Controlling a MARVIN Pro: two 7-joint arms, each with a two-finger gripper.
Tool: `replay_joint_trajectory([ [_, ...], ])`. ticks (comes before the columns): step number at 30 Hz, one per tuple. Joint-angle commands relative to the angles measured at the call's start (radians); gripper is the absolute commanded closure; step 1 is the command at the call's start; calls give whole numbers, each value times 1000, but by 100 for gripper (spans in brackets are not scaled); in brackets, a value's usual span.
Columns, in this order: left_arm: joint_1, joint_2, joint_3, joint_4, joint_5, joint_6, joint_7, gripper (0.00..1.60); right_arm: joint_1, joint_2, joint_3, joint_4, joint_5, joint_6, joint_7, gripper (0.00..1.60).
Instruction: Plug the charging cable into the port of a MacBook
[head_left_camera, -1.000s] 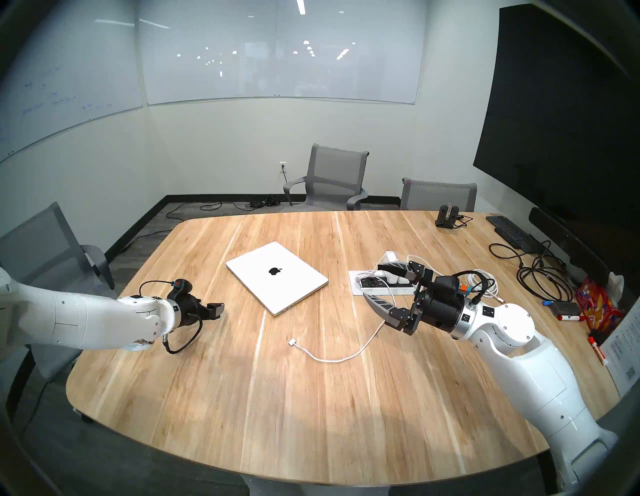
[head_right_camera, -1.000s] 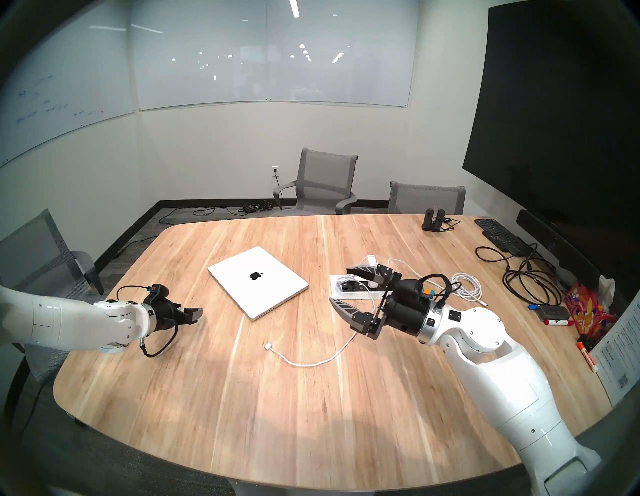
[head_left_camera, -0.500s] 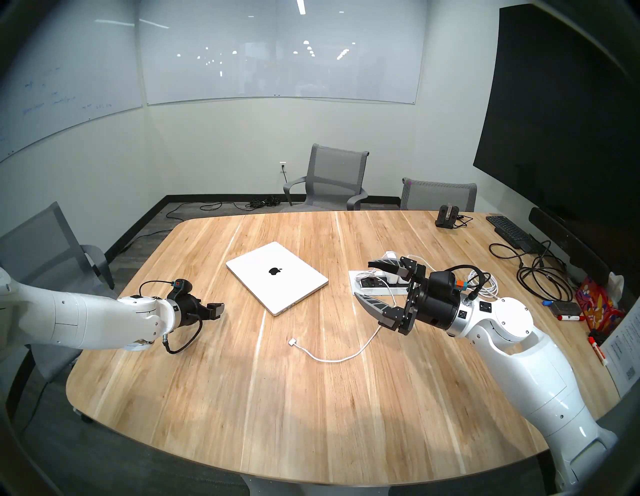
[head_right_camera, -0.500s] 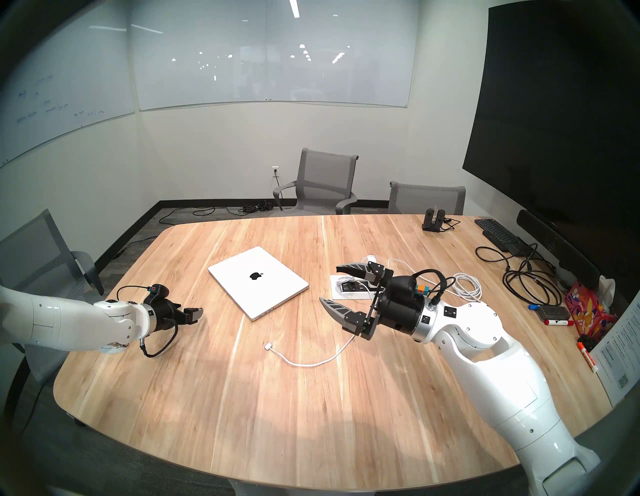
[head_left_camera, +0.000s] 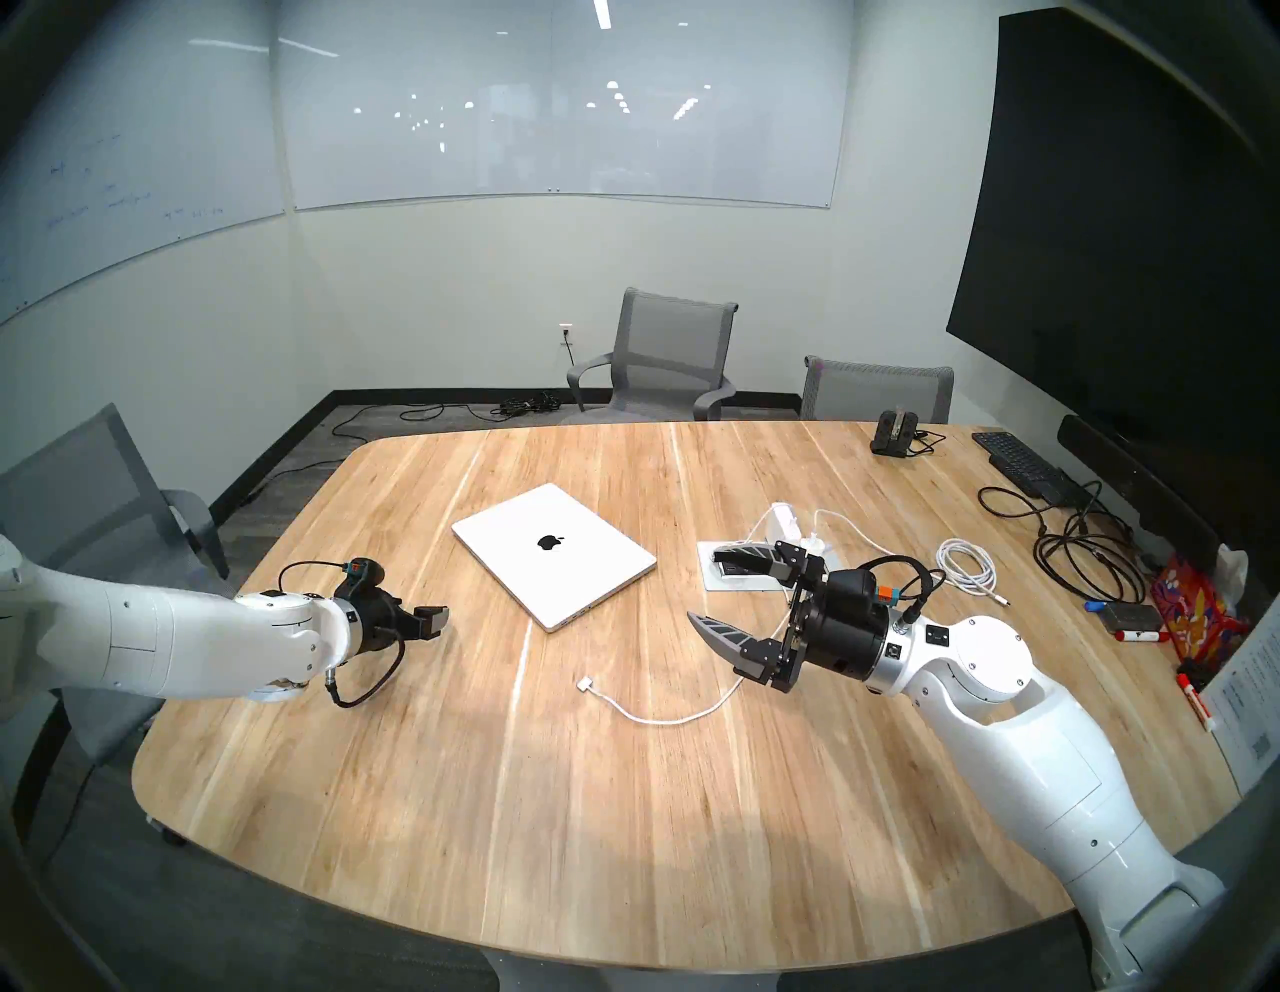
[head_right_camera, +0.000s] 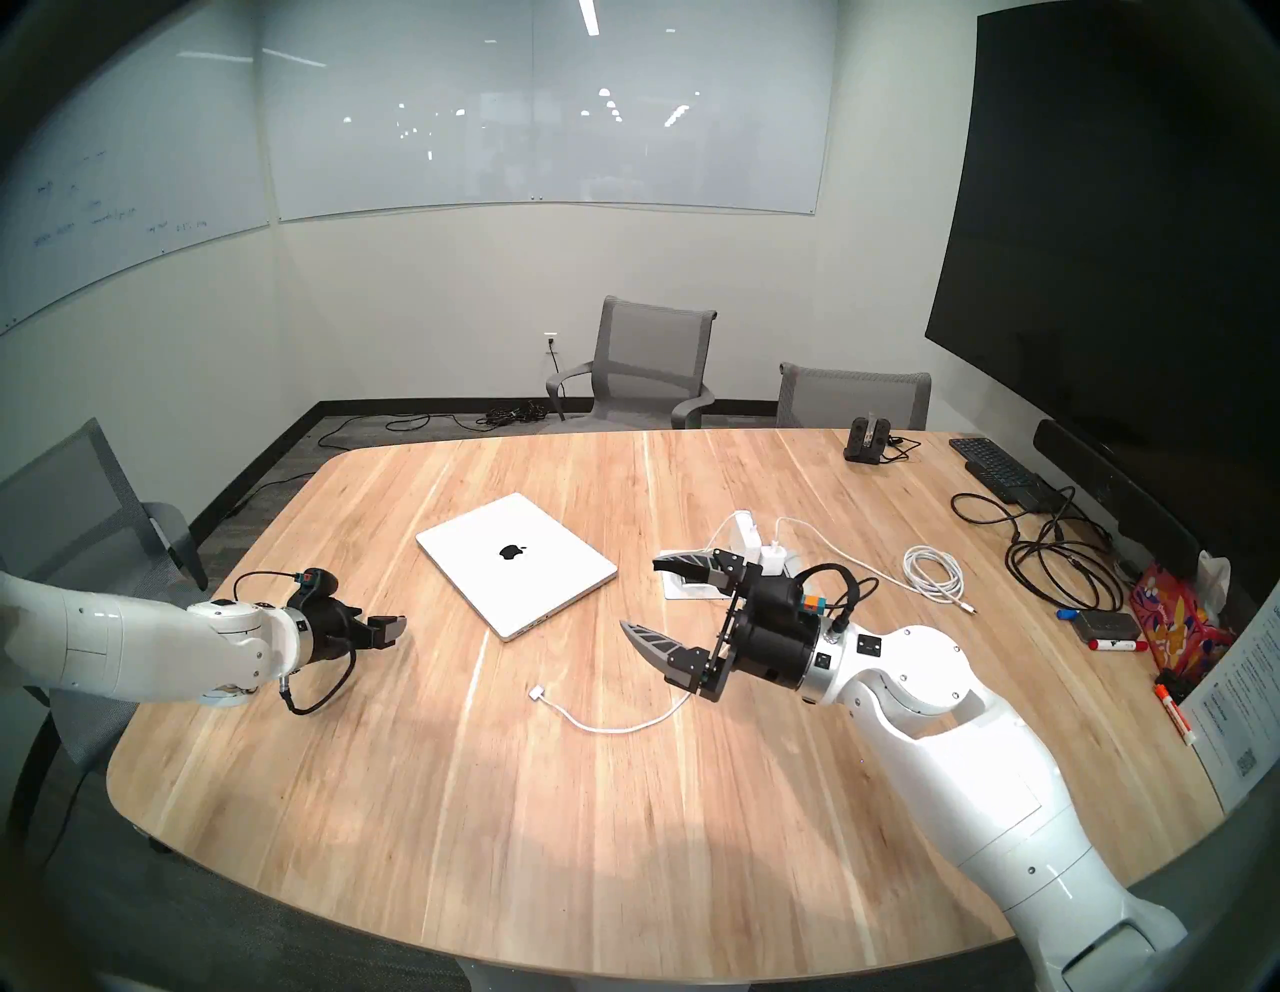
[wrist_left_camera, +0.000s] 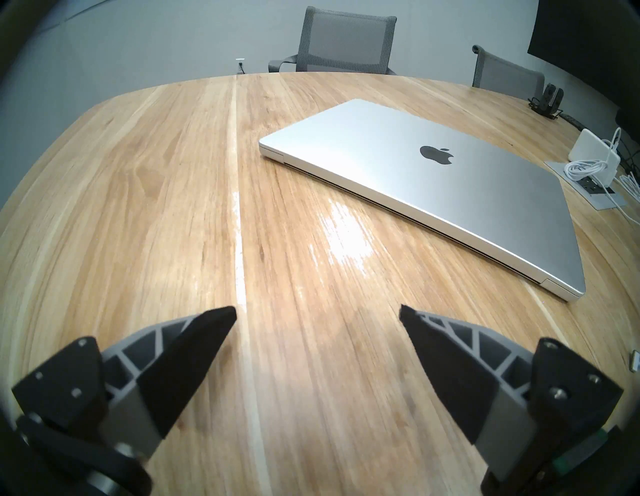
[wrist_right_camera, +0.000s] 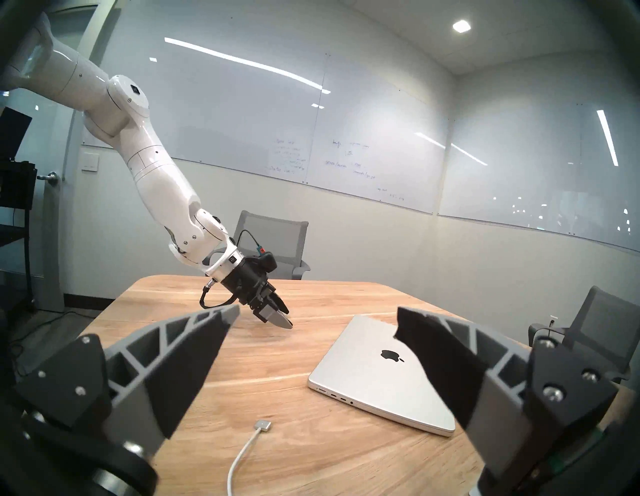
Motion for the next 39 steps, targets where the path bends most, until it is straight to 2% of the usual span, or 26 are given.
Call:
replay_joint_trajectory([
  [1,-14,-1,-10,0,0,-3,0,0,-10,-12,2,-37,-4,-11,-17,0],
  [12,-14,-1,-10,0,0,-3,0,0,-14,-37,-61,-29,-31,2,-21,0],
  [39,-14,-1,-10,0,1,-3,0,0,-44,-60,-117,32,-80,-38,-61,0],
])
